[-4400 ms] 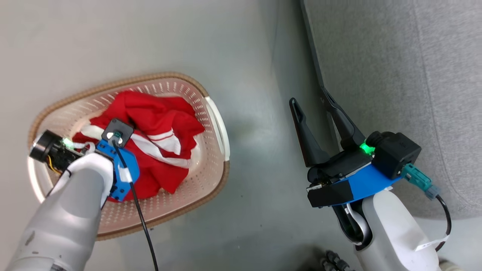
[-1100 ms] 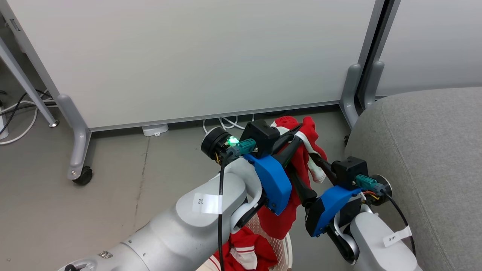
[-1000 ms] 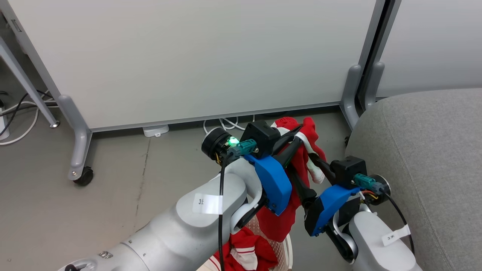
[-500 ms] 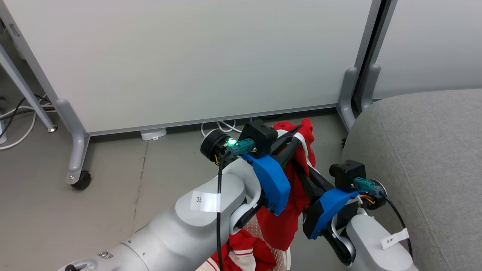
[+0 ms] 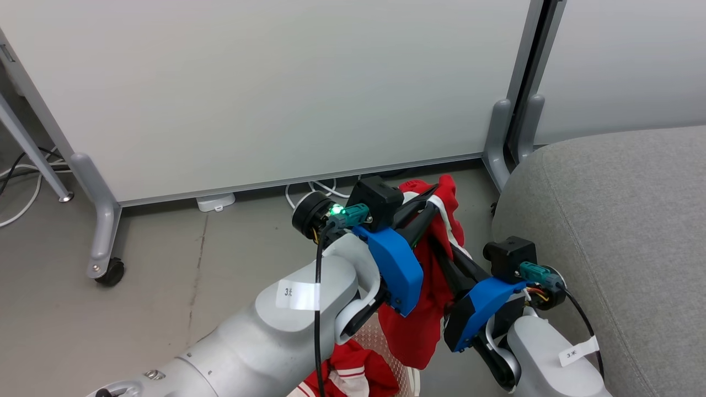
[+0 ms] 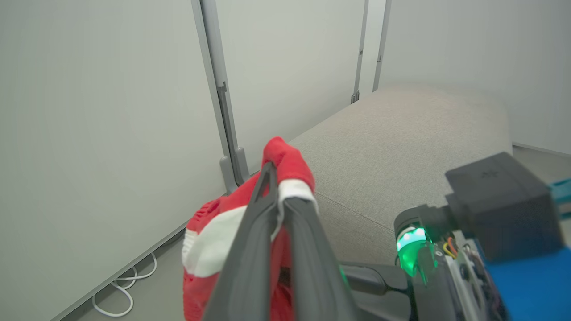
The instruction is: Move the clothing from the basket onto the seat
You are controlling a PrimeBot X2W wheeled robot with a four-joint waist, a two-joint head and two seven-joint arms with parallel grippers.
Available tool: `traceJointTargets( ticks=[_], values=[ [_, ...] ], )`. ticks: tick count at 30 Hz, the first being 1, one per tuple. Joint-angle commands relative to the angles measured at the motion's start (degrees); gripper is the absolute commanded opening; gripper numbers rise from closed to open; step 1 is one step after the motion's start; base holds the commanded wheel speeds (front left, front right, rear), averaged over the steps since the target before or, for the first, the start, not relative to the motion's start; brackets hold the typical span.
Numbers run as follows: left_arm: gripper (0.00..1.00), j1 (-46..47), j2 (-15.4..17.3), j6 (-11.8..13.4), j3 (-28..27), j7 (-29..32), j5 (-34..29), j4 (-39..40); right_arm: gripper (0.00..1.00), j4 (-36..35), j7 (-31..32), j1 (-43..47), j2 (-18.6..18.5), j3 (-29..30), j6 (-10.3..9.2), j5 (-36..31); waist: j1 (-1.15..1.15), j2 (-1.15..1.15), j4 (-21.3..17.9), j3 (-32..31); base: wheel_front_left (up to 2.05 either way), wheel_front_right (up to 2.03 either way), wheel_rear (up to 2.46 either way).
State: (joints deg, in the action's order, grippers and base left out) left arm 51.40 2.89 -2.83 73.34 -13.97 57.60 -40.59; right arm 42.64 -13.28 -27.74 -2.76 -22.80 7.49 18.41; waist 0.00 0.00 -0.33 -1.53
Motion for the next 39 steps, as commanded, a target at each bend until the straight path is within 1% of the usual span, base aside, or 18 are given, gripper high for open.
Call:
traceJointTargets(
  ticks=[1, 2, 3, 6, 9, 12, 16, 25, 29, 35, 39],
  values=[
    [0.36, -0.48, -0.02, -0.13, 0.14, -0.51, 0.22, -0.08, 0.0, 0.38, -0.32, -0.75, -0.23, -0.16, 0.01, 0.29, 0.0, 0.0, -0.11, -0.04, 0.0, 0.0, 0.0],
    [0.87, -0.49, -0.02, 0.1, 0.14, -0.64, 0.06, -0.05, 0.0, 0.43, -0.35, -0.8, -0.23, -0.16, 0.01, 0.24, 0.0, 0.0, -0.18, -0.05, 0.0, 0.0, 0.0],
    [1.0, -0.59, -0.02, 0.28, 0.14, -0.68, 0.06, -0.03, 0.0, 0.49, -0.33, -0.82, -0.23, -0.14, 0.01, 0.2, 0.0, 0.0, -0.25, -0.07, 0.0, 0.0, 0.0],
    [1.0, -1.23, -0.01, 0.51, 0.1, -0.96, 0.26, -0.02, 0.0, 0.44, -0.52, -0.94, -0.23, 0.22, 0.01, 0.04, 0.0, 0.0, -0.45, -0.04, 0.0, 0.0, 0.0],
    [1.0, -2.41, 0.01, 0.01, -0.9, -1.19, 0.67, 0.57, 0.0, 0.23, -0.67, -0.74, -0.22, 0.86, 0.01, -0.1, 0.0, 0.0, -0.5, 0.12, 0.0, 0.0, 0.0],
    [1.0, -3.53, -0.01, -0.17, -2.57, -1.24, -1.32, 1.21, 0.0, -0.14, -0.66, -0.48, -0.22, 1.67, 0.01, -0.41, 0.0, 0.0, -0.48, 0.35, 0.0, 0.0, 0.0],
    [1.0, -7.73, 0.59, -0.36, -7.89, -1.26, -5.96, 2.74, 0.0, -0.7, -0.83, -0.05, -0.22, 3.12, 0.02, -1.02, 0.0, 0.0, -0.39, 0.72, 0.0, 0.0, 0.0],
    [1.0, -20.6, 4.75, 0.51, -21.11, -1.25, -18.29, 8.9, 0.0, -2.65, -0.34, 1.71, -0.22, 6.33, 0.02, -2.52, 0.0, 0.0, -0.64, 1.59, 0.0, 0.0, 0.0],
    [1.0, -25.64, 6.19, 0.08, -26.99, -1.25, -22.75, 11.47, 0.0, -3.53, 0.01, 2.46, -0.21, 7.18, 0.02, -2.94, 0.0, 0.0, -0.89, 1.87, 0.0, 0.0, 0.0],
    [1.0, -32.42, 6.73, -0.58, -36.09, -1.25, -27.18, 15.37, 0.0, -4.67, 0.78, 3.55, -0.22, 8.45, 0.02, -3.77, 0.0, 0.0, -1.06, 1.88, 0.0, 0.0, 0.0],
    [1.0, -36.05, 6.54, -1.24, -40.84, -1.25, -30.02, 17.09, 0.0, -5.47, 1.1, 4.03, -0.21, 9.3, 0.02, -4.07, 0.0, 0.0, -0.93, 1.84, 0.0, 0.0, 0.0]
  ],
)
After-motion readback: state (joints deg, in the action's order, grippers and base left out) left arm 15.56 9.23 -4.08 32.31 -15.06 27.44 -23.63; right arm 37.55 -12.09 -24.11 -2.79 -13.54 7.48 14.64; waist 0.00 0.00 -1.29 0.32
